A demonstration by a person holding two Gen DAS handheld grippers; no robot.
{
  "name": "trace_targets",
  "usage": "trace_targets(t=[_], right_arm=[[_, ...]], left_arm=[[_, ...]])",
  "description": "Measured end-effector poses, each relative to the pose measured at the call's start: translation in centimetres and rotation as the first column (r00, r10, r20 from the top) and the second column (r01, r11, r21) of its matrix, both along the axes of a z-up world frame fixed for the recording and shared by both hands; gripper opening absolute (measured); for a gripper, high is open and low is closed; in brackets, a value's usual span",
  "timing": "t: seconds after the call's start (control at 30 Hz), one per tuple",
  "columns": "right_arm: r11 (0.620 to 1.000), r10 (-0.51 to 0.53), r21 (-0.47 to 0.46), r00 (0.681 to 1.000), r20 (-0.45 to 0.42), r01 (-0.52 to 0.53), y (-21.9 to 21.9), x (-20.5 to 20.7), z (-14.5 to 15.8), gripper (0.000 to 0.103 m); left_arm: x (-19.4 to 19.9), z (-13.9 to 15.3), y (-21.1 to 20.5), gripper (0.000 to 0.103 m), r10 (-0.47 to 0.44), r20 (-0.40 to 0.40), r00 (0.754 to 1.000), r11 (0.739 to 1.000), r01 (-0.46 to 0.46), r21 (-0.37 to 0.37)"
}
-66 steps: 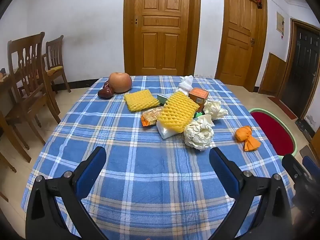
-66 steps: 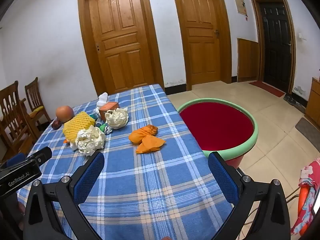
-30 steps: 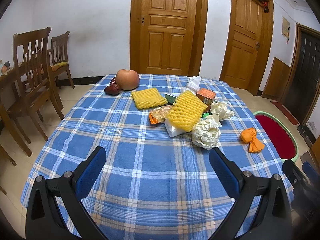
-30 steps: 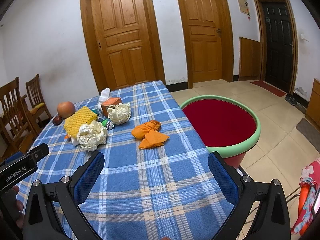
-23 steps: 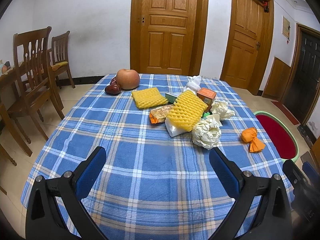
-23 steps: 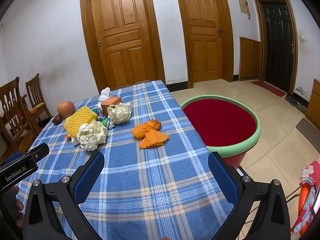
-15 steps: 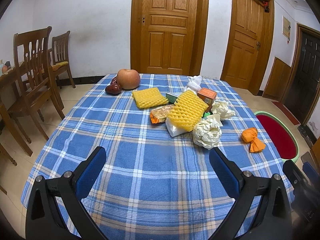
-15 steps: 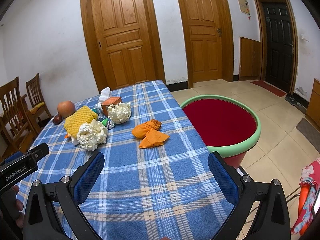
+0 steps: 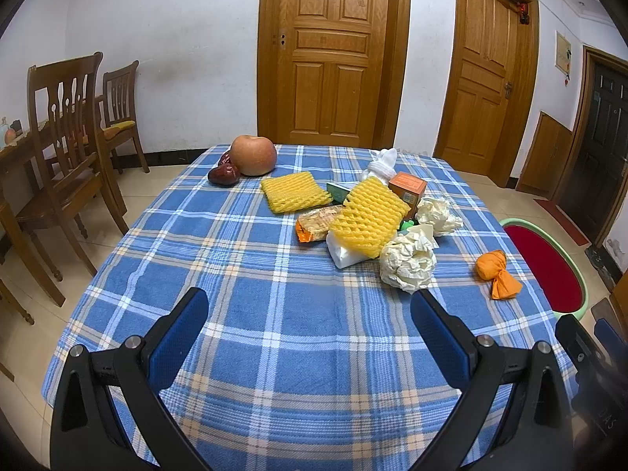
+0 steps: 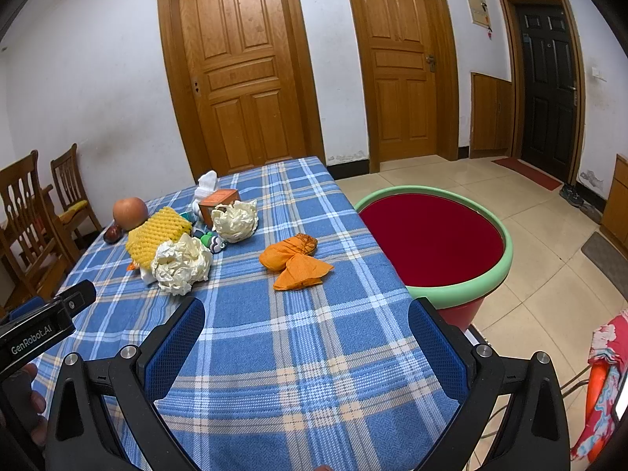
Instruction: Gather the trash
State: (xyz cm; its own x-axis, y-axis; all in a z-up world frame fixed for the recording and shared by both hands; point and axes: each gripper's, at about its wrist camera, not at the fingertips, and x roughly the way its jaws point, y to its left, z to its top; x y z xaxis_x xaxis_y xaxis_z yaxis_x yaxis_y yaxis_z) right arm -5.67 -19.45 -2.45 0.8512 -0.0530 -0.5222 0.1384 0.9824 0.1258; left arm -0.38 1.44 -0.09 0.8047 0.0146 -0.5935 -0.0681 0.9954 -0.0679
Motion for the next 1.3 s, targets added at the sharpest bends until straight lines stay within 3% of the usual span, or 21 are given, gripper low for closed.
trace_targets(t=[0.73,1.3], right_arm=[[1.000,0.004,-0.012,1.000,-0.010,-0.004,0.1,0.9,0.3,0.103],[1.000,0.014,0.002,0.993,-0.117,-0.014,-1.0,7.4,-0.2,0.103]], left_arm=[[1.6,0.1,1.0,0.101,0.003,-0.011,1.000,1.000,-0.003,0.012],[10.5,0.8,4.0,0.101,-0.017,-0.071,0.997,0.998,0.020,0.055]])
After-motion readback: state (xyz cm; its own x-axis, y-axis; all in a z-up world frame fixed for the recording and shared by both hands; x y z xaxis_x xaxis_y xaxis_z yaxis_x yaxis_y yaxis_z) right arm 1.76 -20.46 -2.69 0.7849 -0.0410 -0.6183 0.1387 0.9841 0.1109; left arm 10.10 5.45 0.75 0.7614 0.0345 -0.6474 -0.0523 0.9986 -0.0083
